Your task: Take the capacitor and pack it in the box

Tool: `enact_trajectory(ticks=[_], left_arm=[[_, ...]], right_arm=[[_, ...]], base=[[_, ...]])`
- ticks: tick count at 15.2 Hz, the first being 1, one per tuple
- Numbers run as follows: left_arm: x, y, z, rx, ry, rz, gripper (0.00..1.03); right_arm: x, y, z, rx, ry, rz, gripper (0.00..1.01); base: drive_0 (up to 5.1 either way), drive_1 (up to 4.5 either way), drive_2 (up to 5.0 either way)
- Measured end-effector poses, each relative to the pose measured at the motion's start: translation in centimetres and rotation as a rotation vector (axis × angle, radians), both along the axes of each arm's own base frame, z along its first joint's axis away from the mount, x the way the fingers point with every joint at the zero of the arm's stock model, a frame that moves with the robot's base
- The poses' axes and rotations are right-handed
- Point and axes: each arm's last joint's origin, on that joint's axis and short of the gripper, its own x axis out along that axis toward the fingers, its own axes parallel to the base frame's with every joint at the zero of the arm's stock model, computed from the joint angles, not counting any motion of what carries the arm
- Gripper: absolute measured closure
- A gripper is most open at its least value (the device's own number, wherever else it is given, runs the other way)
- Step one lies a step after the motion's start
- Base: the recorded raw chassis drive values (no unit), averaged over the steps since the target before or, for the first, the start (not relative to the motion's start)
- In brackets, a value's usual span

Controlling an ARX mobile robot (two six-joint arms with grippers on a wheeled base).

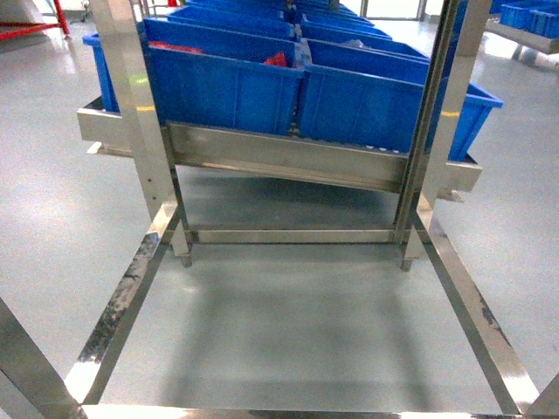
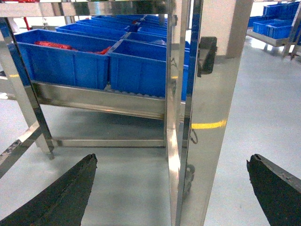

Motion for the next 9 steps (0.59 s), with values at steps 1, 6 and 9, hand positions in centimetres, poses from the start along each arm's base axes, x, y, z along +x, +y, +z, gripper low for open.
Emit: enact_trajectory(ticks=[1,6,9], left_arm=[[0.00,0.00,0.00,0.000,0.000,0.000,0.05],[0.00,0.00,0.00,0.000,0.000,0.000,0.05],[0.00,0.00,0.00,0.000,0.000,0.000,0.05]], right_arm=[[0.00,0.00,0.00,0.000,0.000,0.000,0.03],[0.00,0.00,0.00,0.000,0.000,0.000,0.03],[0.00,0.00,0.00,0.000,0.000,0.000,0.03]], base=[[0.0,0.00,0.0],[0.0,0.00,0.0],[0.0,0.00,0.0]])
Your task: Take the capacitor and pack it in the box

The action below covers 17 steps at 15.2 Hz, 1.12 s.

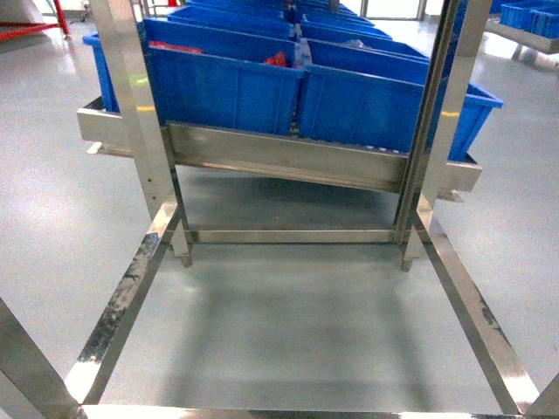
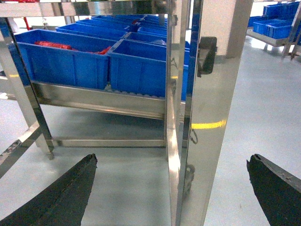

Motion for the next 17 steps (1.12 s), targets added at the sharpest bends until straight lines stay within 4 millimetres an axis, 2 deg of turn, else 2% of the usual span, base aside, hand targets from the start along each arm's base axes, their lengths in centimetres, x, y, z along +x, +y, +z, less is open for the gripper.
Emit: enact_trajectory(ticks=[17], left_arm=[[0.00,0.00,-0.01,0.010,0.000,0.000,0.05]], right_arm=[[0.00,0.00,0.01,0.000,-0.001,0.001,0.03]], base=[[0.0,0.00,0.0]])
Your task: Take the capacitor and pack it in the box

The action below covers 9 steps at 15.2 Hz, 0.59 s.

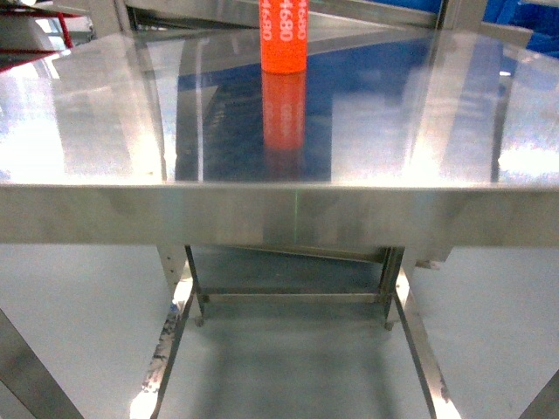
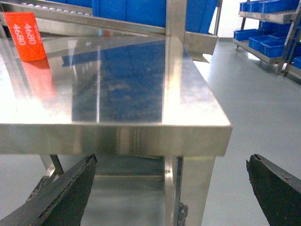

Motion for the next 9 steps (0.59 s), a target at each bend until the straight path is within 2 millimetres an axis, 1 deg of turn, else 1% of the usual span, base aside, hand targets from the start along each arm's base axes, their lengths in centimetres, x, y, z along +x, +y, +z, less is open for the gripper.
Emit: enact_trajectory(ticks=[9], left_arm=[[0.00,0.00,0.01,0.000,-0.001,-0.001,0.05]], right_arm=[[0.00,0.00,0.00,0.001,0.000,-0.002,0.03]], base=[[0.0,0.00,0.0]])
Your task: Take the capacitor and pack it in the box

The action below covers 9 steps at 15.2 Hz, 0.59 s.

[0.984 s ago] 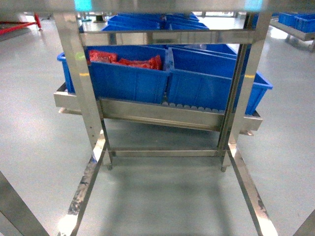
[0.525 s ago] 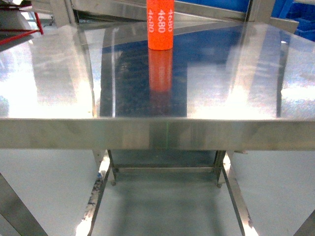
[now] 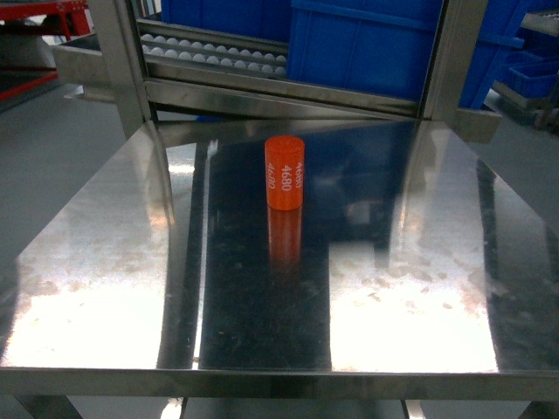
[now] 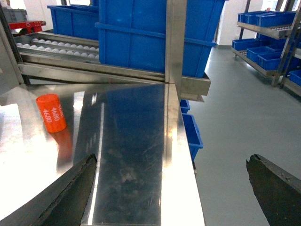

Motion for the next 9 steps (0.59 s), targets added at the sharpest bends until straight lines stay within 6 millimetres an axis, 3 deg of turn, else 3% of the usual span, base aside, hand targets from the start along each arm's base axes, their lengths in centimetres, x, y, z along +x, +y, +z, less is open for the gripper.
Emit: enact_trajectory(ticks=[9], left_arm=[[0.00,0.00,0.01,0.000,0.000,0.001,0.05]], right_arm=[[0.00,0.00,-0.01,0.000,0.002,0.001,0.03]], base=[[0.0,0.00,0.0]])
